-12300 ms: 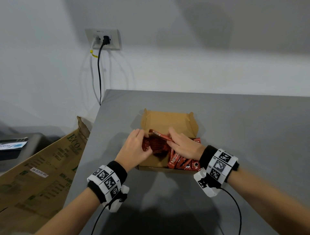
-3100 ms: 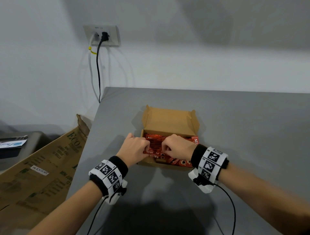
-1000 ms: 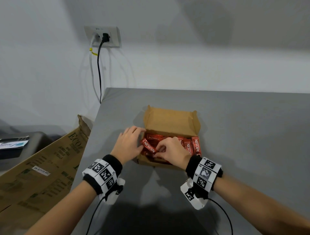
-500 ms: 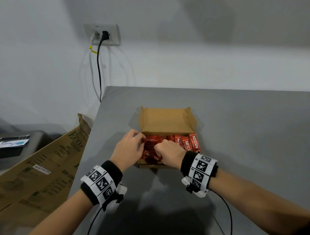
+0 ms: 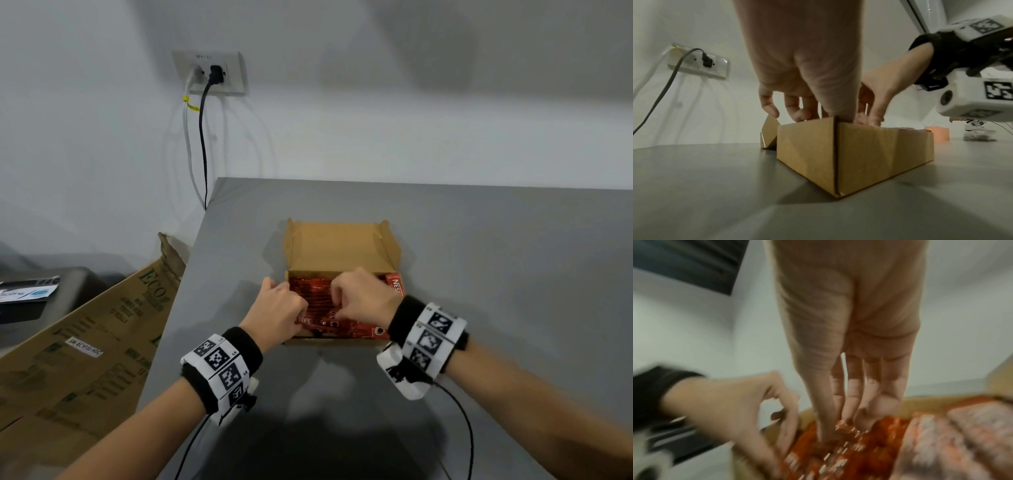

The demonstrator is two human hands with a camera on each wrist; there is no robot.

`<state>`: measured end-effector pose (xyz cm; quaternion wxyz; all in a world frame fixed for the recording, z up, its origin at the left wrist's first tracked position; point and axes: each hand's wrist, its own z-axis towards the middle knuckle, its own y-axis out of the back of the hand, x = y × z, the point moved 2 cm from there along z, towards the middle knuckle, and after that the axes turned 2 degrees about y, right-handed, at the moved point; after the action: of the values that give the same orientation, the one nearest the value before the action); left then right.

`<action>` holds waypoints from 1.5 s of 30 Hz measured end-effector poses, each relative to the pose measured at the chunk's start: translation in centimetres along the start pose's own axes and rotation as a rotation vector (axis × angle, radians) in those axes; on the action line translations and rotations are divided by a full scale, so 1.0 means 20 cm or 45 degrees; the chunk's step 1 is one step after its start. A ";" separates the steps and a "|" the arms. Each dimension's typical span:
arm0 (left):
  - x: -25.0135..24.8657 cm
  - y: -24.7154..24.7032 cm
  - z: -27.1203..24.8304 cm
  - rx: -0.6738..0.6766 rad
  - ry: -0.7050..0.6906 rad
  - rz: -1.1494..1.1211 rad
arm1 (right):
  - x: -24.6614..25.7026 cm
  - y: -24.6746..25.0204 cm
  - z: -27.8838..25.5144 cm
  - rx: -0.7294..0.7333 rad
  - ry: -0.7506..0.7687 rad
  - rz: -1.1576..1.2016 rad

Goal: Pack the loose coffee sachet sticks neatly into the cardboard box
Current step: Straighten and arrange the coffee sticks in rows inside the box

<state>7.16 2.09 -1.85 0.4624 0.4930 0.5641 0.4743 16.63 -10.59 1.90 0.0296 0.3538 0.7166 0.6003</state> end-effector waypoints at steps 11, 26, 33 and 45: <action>-0.02 -0.01 0.03 -0.072 -0.113 -0.091 | -0.15 0.07 -0.05 0.077 -0.008 -0.099; 0.00 0.01 -0.01 -0.139 -0.081 -0.292 | -0.18 0.19 -0.05 -0.083 0.169 -0.187; -0.03 0.17 -0.02 -0.261 -0.050 -0.777 | -0.05 0.17 -0.03 -0.050 0.301 0.018; -0.04 0.15 0.02 -0.598 0.257 -1.271 | 0.04 -0.04 0.01 -0.438 0.146 0.451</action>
<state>7.95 1.55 1.05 0.6720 0.0021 0.6497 0.3555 15.77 -9.93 1.43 -0.0571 0.4289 0.5313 0.7284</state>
